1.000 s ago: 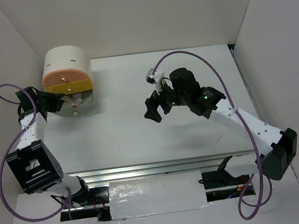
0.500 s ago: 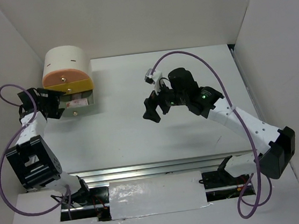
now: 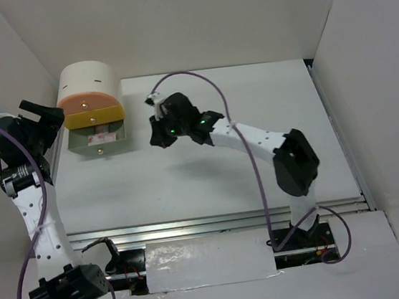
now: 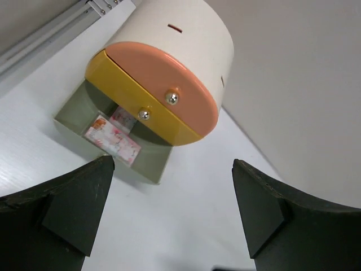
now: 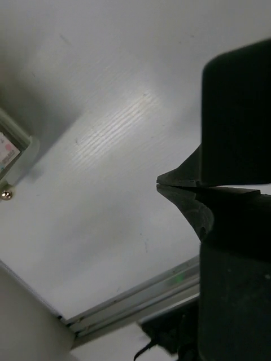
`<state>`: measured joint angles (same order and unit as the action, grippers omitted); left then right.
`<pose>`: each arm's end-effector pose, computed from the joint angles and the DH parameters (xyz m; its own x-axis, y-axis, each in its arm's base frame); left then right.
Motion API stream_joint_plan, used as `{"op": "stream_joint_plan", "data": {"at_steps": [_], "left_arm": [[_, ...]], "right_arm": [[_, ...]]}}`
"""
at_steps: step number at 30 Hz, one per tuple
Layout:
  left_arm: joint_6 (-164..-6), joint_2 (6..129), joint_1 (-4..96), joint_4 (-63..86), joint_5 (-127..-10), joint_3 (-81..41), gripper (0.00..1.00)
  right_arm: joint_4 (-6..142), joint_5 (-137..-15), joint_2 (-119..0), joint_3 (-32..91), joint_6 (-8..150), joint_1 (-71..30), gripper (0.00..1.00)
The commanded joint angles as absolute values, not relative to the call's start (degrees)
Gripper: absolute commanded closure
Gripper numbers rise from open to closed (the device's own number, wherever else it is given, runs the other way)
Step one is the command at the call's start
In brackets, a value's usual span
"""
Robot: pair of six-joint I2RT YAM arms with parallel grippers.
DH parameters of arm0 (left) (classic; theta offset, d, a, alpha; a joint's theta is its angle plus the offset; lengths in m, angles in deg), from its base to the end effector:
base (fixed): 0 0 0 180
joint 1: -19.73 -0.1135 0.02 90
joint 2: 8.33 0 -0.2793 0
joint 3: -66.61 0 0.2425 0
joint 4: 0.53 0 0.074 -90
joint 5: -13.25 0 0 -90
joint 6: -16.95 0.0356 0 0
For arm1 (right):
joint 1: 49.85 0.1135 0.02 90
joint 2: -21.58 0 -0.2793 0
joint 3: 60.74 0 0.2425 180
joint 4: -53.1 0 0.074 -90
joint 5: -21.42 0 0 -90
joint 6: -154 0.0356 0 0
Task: Organize the makeup
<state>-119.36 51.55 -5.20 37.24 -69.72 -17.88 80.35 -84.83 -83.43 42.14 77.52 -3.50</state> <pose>0.1893 0.0832 0.4312 0.0817 -0.7534 -0.6525 -0.3636 0.5870 -0.7233 0.2889 0.3172 0.3212 -0.5310 -0.2315 -0.8151 -0.7599 0.5558 0.3372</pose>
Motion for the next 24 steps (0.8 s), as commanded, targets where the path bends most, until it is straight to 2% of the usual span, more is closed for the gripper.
{"op": "stream_joint_plan", "data": {"at_steps": [1, 2, 4, 6, 9, 13, 16, 17, 18, 20, 22, 23, 24], "left_arm": [[-107.0, 49.4, -5.3, 43.8, -66.5, -17.2, 0.0], [-105.4, 48.6, -5.1, 43.6, -66.4, -15.9, 0.01], [-105.6, 44.3, -4.2, 42.7, -72.1, -10.0, 0.01], [-106.0, 42.5, -4.1, 41.1, -72.1, -7.1, 0.01], [-109.0, 42.3, -4.0, 43.4, -74.1, -6.3, 0.01], [-113.2, 40.7, -4.5, 43.9, -76.5, -4.1, 0.0], [-120.8, 37.8, -4.5, 41.3, -75.4, 5.0, 0.06], [-122.1, 36.0, -4.5, 39.1, -74.2, 8.0, 0.11], [-123.4, 35.5, -4.5, 36.8, -73.2, 10.9, 0.32], [-126.7, 35.9, -4.5, 30.5, -70.4, 17.2, 0.62], [-129.1, 37.6, -4.4, 25.7, -68.5, 21.9, 0.71], [-130.2, 39.9, -4.5, 20.3, -67.3, 23.4, 0.81], [-131.7, 41.1, -4.4, 17.0, -66.5, 25.3, 0.83]], "right_arm": [[80.1, -79.6, -91.7, 54.6, 68.1, 3.1, 1.0], [84.1, -77.6, -96.5, 57.4, 63.1, 4.8, 1.0], [83.9, -63.6, -102.1, 62.6, 47.8, 10.0, 1.0], [82.7, -59.5, -105.2, 64.9, 45.6, 10.6, 1.0], [84.7, -61.5, -108.7, 69.9, 45.6, 9.7, 1.0], [82.5, -64.2, -106.6, 68.7, 44.5, 10.4, 1.0], [71.9, -65.8, -96.1, 56.6, 50.5, 9.6, 1.0], [69.0, -66.0, -93.5, 49.2, 51.9, 9.5, 1.0], [67.6, -65.9, -91.1, 46.6, 52.3, 9.5, 1.0], [66.5, -64.5, -86.3, 42.6, 53.2, 9.4, 1.0], [68.4, -62.5, -82.9, 41.4, 53.5, 9.5, 1.0], [68.7, -60.8, -81.7, 39.8, 53.6, 9.5, 1.0], [68.7, -59.8, -80.3, 38.9, 53.9, 9.5, 1.0]]}}
